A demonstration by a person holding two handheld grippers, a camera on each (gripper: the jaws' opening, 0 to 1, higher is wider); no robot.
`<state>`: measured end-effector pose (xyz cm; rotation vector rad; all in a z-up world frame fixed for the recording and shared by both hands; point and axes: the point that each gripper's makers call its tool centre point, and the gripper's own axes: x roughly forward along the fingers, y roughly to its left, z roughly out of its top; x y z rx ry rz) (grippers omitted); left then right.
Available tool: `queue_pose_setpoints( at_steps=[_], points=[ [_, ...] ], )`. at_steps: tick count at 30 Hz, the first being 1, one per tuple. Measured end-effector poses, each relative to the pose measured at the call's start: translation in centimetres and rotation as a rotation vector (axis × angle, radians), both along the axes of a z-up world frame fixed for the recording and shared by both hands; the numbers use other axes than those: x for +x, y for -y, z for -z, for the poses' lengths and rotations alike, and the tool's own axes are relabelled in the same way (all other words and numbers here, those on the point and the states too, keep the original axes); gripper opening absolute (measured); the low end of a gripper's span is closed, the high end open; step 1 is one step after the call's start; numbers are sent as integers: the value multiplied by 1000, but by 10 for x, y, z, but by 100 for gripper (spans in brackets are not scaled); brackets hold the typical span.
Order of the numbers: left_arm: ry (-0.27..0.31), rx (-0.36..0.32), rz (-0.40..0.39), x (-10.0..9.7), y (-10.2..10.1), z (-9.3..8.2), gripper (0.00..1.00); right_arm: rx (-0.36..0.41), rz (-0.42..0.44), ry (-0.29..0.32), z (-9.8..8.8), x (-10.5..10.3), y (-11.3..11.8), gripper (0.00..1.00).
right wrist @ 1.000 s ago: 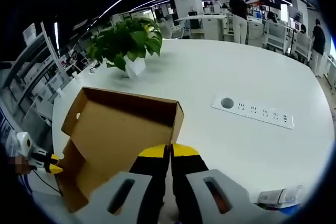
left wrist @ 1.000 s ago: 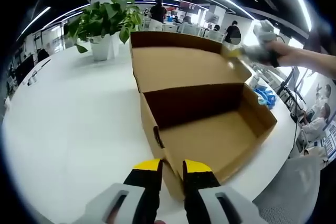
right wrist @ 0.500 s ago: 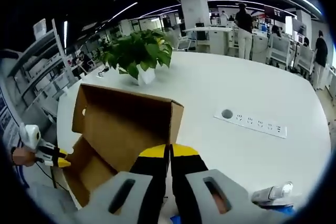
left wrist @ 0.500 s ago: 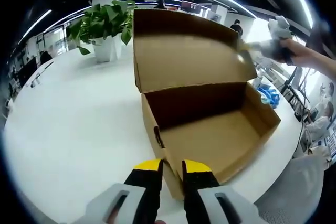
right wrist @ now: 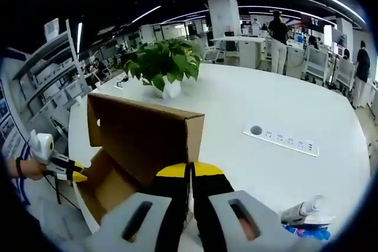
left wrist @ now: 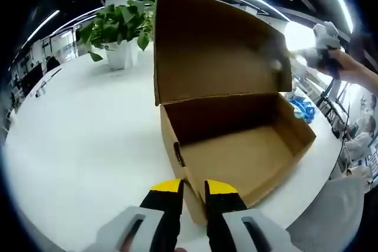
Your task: Operate the shoe box by opening the lid, removing the specified soft item, and placing it in the target area until the item is outside and the box remains undamaged.
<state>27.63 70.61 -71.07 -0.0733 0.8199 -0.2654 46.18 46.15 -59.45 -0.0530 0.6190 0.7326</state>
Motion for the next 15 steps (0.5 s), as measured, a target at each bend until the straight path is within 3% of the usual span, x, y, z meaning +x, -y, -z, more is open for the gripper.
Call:
queue_pose_setpoints(
  at_steps=[15],
  points=[
    [8, -26, -18, -1, 0, -1, 14, 38, 19, 21, -3, -38, 9, 1]
  ],
)
